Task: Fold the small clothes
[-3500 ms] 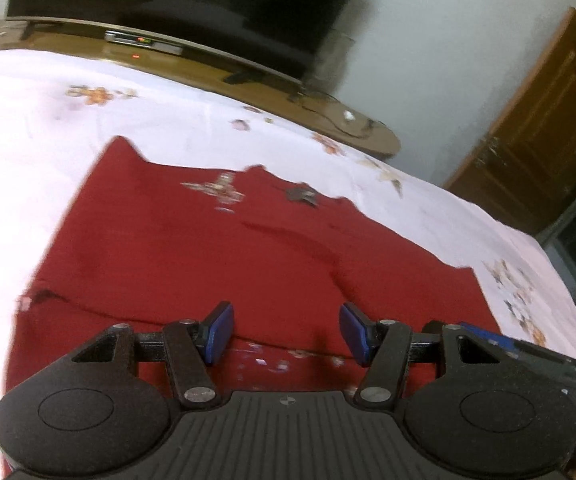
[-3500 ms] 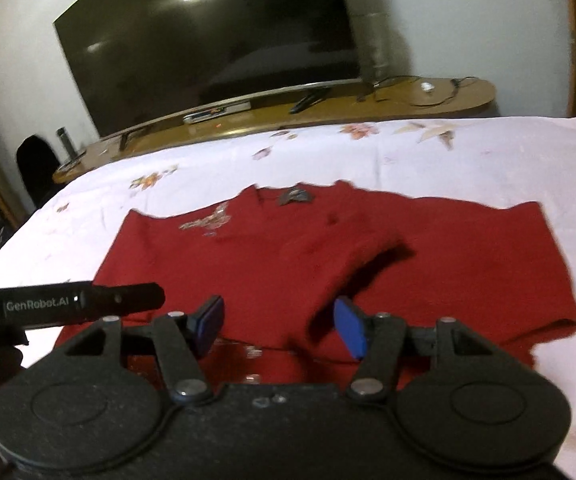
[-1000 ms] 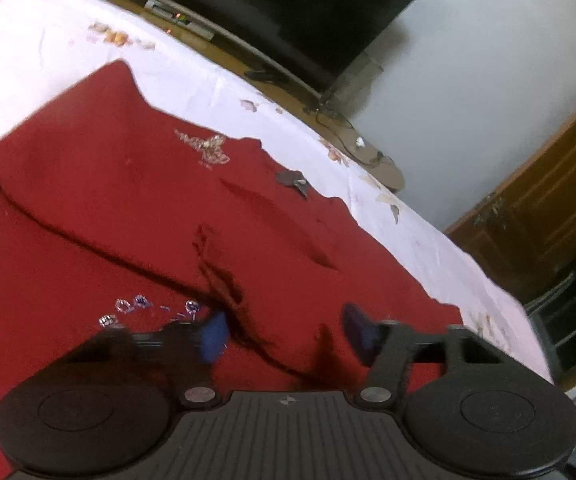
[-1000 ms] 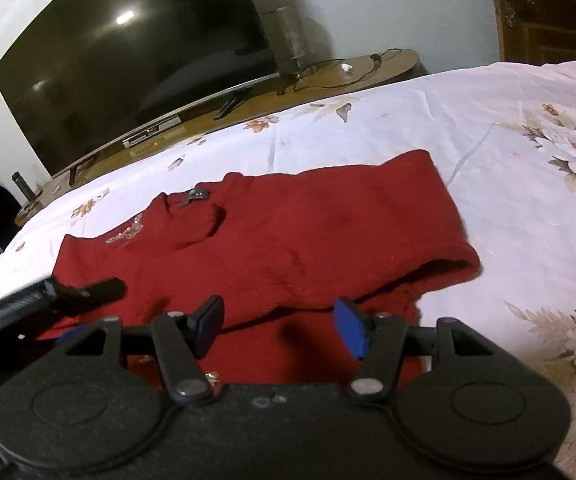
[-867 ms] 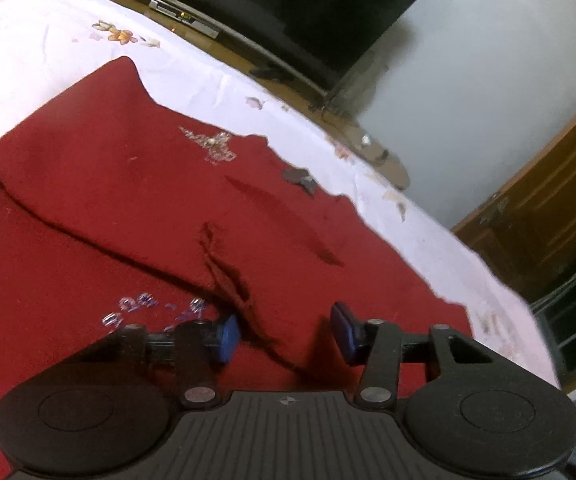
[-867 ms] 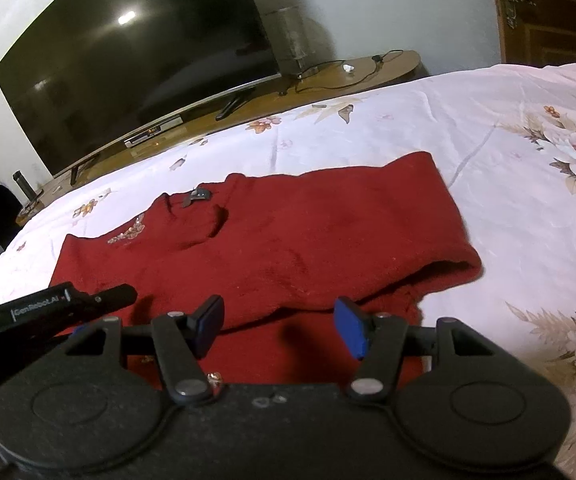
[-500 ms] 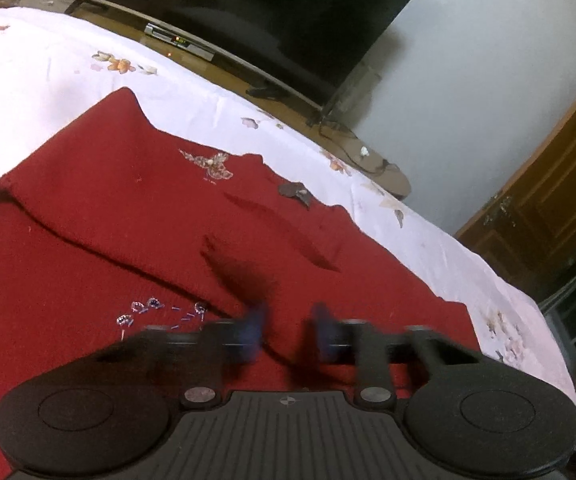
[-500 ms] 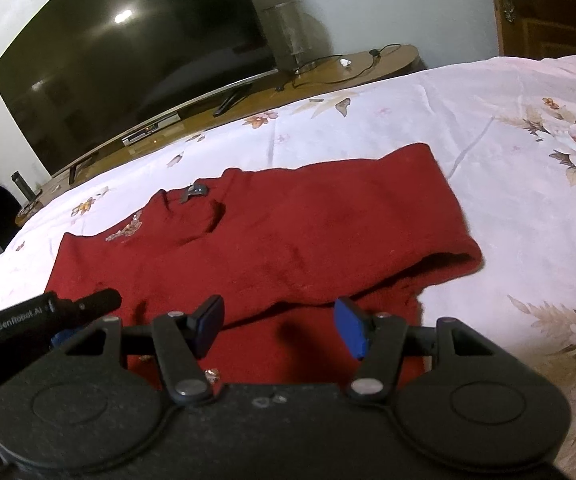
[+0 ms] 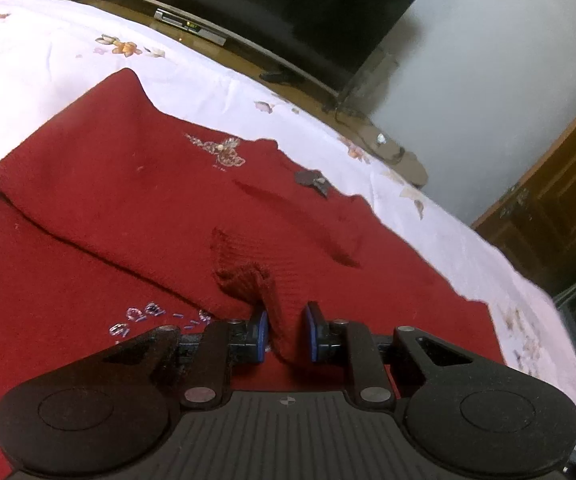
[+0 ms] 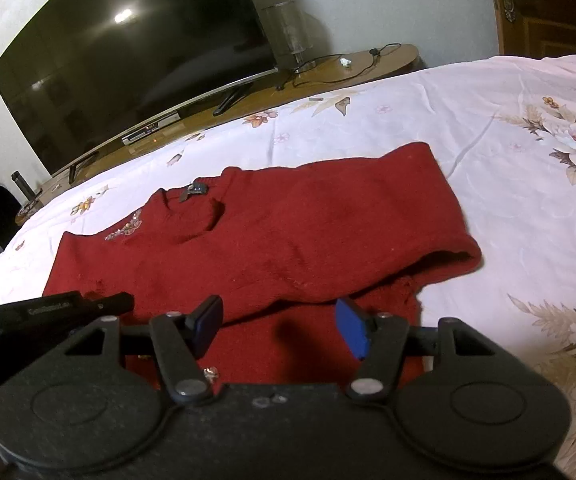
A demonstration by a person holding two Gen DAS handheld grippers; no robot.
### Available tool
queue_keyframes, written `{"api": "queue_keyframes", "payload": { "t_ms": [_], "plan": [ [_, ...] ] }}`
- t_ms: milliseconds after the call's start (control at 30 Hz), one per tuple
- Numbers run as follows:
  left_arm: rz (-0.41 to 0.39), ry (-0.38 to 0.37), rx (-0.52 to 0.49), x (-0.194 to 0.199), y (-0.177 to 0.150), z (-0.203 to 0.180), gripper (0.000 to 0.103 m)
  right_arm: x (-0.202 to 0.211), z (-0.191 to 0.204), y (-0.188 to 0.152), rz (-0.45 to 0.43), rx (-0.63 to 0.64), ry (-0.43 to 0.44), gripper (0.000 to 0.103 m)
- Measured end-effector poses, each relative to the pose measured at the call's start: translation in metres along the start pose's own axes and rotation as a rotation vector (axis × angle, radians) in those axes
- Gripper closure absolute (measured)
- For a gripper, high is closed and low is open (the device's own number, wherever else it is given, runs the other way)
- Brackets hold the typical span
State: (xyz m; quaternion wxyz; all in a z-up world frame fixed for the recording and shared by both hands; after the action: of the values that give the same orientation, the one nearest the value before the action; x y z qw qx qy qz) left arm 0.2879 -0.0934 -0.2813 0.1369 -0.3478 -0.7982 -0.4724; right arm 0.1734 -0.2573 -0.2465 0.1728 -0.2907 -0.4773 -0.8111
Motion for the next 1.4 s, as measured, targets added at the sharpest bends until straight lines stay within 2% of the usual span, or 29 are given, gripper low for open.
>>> {"api": "queue_keyframes", "payload": {
  "t_ms": [67, 133, 367, 533, 667, 867, 967, 1167, 1267, 1400],
  "plan": [
    [-0.014, 0.001, 0.01, 0.0, 0.002, 0.001, 0.085, -0.001, 0.0, 0.0, 0.0, 0.004, -0.003, 0.041],
    [-0.035, 0.004, -0.004, 0.001, 0.006, 0.001, 0.1, 0.0, 0.0, 0.002, -0.006, 0.003, -0.004, 0.041],
    [-0.148, -0.031, -0.047, 0.023, 0.046, -0.003, 0.1, -0.002, 0.001, 0.007, -0.016, 0.014, -0.016, 0.041],
    [-0.199, -0.009, -0.066, 0.033, 0.077, 0.016, 0.1, -0.008, 0.006, 0.012, -0.024, 0.019, -0.018, 0.041],
    [-0.194, 0.027, -0.074, 0.035, 0.086, 0.044, 0.1, -0.015, 0.013, 0.015, -0.021, 0.039, -0.016, 0.041],
    [-0.15, 0.103, -0.053, 0.017, 0.08, 0.088, 0.1, -0.032, 0.026, 0.016, -0.003, 0.073, -0.019, 0.041],
    [-0.066, 0.112, -0.024, 0.003, 0.069, 0.101, 0.1, -0.04, 0.027, 0.015, 0.006, 0.083, -0.031, 0.041],
    [-0.083, 0.115, 0.006, 0.021, 0.073, 0.103, 0.1, -0.054, 0.022, 0.007, 0.061, 0.117, -0.071, 0.041],
    [-0.105, 0.093, -0.002, 0.033, 0.077, 0.097, 0.1, -0.046, 0.028, 0.018, 0.025, 0.117, -0.043, 0.041],
    [-0.124, 0.052, -0.033, 0.041, 0.076, 0.078, 0.1, -0.046, 0.023, 0.026, 0.012, 0.11, -0.063, 0.041]
  ]
}}
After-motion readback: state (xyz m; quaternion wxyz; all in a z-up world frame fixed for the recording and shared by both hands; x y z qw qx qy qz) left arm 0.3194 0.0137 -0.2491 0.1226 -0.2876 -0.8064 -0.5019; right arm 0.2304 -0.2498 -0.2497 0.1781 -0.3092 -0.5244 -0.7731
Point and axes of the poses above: each gripper's, at about its wrist camera, not at the fingertips, and x roughly against the way its jaws point, z to its left, y to its top, the point moved 10 cm from there along -x, roughly the way its jaws point, and after that the axes turned 5 degrees about -z, right-handed, at the moved point
